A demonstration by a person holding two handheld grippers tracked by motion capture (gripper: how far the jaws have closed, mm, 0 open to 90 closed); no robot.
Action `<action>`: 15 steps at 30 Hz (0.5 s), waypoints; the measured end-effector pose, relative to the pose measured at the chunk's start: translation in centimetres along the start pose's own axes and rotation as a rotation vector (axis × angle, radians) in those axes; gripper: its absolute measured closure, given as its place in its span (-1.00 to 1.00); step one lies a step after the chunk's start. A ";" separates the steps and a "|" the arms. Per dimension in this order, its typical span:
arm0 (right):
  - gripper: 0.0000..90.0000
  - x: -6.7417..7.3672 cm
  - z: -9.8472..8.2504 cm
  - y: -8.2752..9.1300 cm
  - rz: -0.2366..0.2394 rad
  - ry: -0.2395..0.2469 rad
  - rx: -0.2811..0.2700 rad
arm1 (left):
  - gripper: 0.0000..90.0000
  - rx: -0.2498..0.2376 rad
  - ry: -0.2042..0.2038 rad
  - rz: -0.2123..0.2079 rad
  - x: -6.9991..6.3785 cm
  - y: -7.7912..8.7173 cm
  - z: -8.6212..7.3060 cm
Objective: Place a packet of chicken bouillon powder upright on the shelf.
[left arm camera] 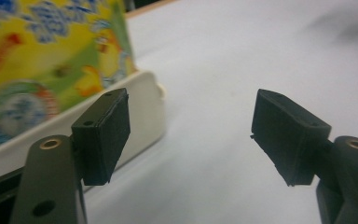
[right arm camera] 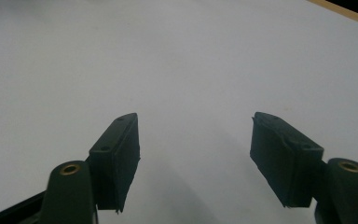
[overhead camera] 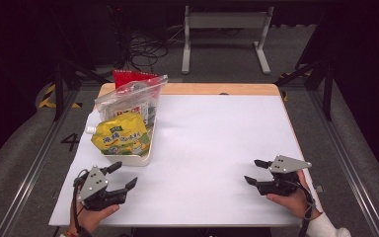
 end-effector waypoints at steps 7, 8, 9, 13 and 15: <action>-0.39 -0.1 -0.4 0.5 -0.036 0.013 0.012 | -0.54 0.100 -0.021 -0.063 -1.6 -2.5 -1.2; -0.42 -0.1 -0.5 0.6 -0.042 0.016 0.015 | -0.57 0.108 -0.018 -0.068 -1.8 -2.8 -1.3; -0.46 -0.1 -0.6 0.6 -0.047 0.016 0.019 | -0.59 0.123 -0.031 -0.069 -1.9 -3.1 -1.4; -0.59 -0.1 -1.0 0.9 -0.082 0.017 0.023 | -0.66 0.151 -0.028 -0.087 -2.3 -4.1 -1.7; -0.65 -0.2 -1.3 1.1 -0.094 0.010 0.019 | -0.69 0.157 -0.027 -0.089 -2.2 -4.5 -1.6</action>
Point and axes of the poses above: each handheld gripper's, and its own axes: y roughly backward along the jaws, z roughly out of its top, x roughly to its left, the point moved 8 cm from there along -y, roughly forward along the jaws, and after that the axes turned 10 degrees about y, right-handed, at the moved point
